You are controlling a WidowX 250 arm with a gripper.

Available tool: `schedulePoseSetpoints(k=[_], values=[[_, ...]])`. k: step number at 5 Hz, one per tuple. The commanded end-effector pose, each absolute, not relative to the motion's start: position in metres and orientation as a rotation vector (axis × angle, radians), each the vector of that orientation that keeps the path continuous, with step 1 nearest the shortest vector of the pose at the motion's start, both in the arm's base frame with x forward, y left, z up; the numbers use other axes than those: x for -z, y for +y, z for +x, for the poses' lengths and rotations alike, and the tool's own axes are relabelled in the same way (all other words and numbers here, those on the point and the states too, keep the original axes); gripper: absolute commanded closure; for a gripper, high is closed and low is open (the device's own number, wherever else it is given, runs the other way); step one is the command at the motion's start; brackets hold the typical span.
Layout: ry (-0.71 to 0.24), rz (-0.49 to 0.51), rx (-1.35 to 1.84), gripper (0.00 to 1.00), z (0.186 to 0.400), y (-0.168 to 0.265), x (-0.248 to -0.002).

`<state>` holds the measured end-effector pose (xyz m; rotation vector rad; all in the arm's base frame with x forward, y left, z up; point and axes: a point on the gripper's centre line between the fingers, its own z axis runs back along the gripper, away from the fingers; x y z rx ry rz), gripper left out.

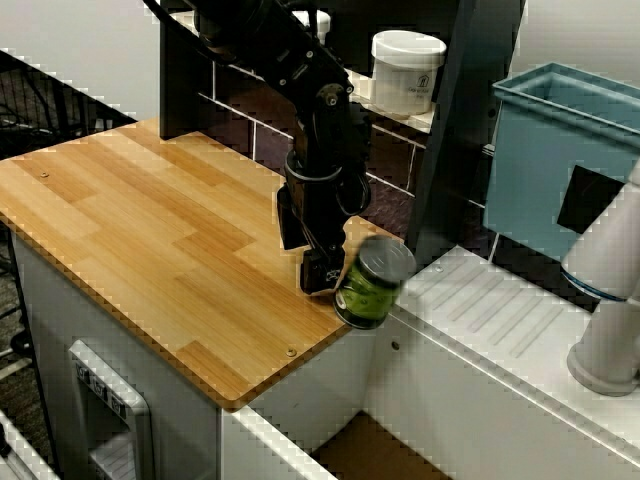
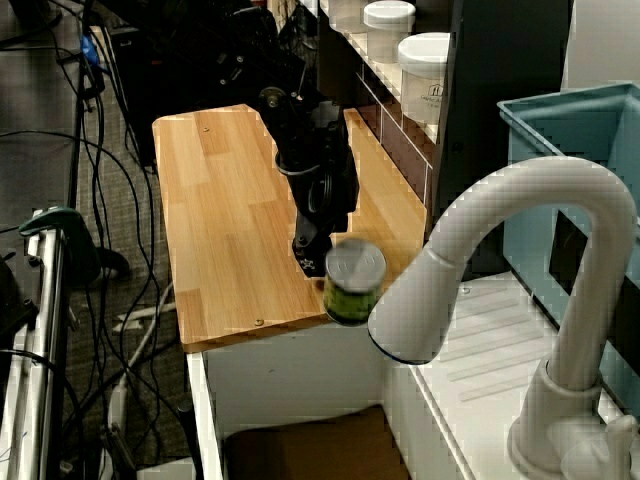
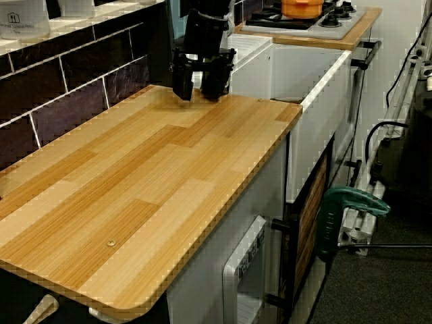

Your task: Push into sink

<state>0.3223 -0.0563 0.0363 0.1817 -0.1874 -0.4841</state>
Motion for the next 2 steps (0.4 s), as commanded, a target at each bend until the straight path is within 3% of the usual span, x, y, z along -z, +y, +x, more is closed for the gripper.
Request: schedulePoseSetpoints(k=[1,2], values=[[-0.238,0.154,0.477,0.0,0.324,-0.046,-0.058],[-0.242,0.148,0.517,0.0,0.314,-0.056,-0.062]])
